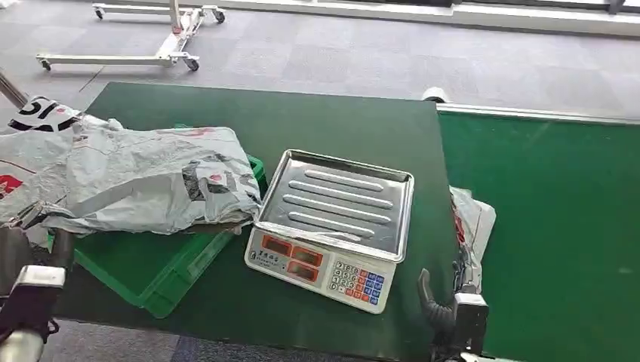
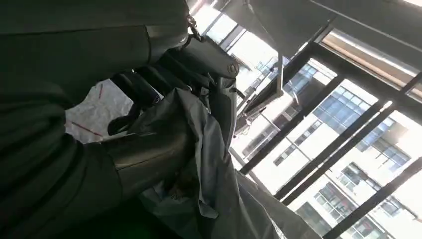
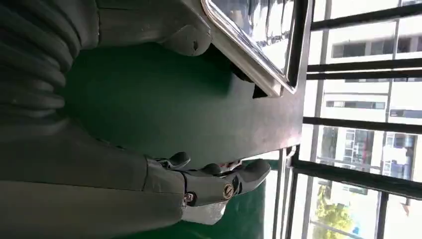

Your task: Moved the parcel from conveyor to table for the left to box.

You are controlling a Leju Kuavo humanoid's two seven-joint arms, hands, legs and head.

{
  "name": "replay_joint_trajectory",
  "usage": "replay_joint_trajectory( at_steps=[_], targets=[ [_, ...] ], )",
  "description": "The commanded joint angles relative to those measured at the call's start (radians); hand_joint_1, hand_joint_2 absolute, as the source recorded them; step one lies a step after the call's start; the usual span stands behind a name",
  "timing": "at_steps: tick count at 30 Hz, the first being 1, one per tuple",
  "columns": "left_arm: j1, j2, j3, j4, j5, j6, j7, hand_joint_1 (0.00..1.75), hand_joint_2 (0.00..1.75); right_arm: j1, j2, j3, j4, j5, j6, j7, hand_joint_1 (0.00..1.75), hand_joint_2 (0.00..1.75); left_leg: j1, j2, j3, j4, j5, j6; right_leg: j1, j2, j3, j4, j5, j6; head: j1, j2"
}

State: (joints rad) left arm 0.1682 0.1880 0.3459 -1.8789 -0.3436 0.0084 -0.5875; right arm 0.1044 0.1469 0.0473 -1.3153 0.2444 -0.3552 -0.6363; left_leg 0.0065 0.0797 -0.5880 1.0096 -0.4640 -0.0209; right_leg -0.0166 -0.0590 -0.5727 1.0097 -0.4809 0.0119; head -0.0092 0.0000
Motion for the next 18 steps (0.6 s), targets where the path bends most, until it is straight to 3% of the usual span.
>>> replay_joint_trajectory(
  at_steps=[1,7,8,9,10,18],
  targets=[
    [0.068,-0.190,0.113,-0.125,-0.021,-0.032,0.012,1.75,1.75,-0.028,0.033,-0.061,-0.018,0.022,0.023,0.023,0.00,1.75,0.001,-0.005,0.002,-0.001,0.000,0.001,0.000,0.005,0.002,-0.001,0.001,-0.001,0.000,0.000],
    [0.057,-0.205,0.128,-0.141,-0.024,-0.057,0.026,1.75,1.75,-0.023,0.038,-0.072,-0.029,0.041,0.041,0.043,0.00,1.75,0.001,-0.007,0.001,0.000,0.001,0.000,0.001,0.000,0.003,-0.001,0.000,0.000,0.000,0.000],
    [0.053,-0.208,0.131,-0.144,-0.025,-0.058,0.026,1.15,1.75,-0.021,0.040,-0.076,-0.034,0.045,0.047,0.046,0.00,1.75,0.002,-0.010,0.003,-0.001,0.001,0.001,0.001,0.002,0.005,-0.002,0.000,-0.001,0.000,0.000],
    [0.053,-0.203,0.120,-0.145,-0.028,-0.067,0.021,0.00,1.75,-0.019,0.041,-0.076,-0.040,0.048,0.049,0.049,0.00,1.75,0.001,-0.008,0.002,-0.001,0.001,0.000,0.001,0.000,0.004,-0.001,0.000,0.000,0.000,0.000],
    [0.053,-0.203,0.117,-0.147,-0.044,-0.058,0.012,0.00,0.00,-0.017,0.043,-0.079,-0.044,0.052,0.052,0.054,0.00,1.75,0.002,-0.010,0.003,-0.001,0.001,0.000,0.001,0.001,0.005,-0.001,0.000,-0.001,0.000,0.000],
    [0.010,-0.193,0.112,-0.124,0.031,-0.082,0.016,0.00,0.00,-0.005,0.058,-0.106,-0.061,0.063,0.057,0.056,0.00,1.75,0.002,-0.011,0.002,-0.001,0.002,0.000,0.001,-0.003,0.005,-0.001,-0.001,-0.001,0.000,0.000]
  ],
)
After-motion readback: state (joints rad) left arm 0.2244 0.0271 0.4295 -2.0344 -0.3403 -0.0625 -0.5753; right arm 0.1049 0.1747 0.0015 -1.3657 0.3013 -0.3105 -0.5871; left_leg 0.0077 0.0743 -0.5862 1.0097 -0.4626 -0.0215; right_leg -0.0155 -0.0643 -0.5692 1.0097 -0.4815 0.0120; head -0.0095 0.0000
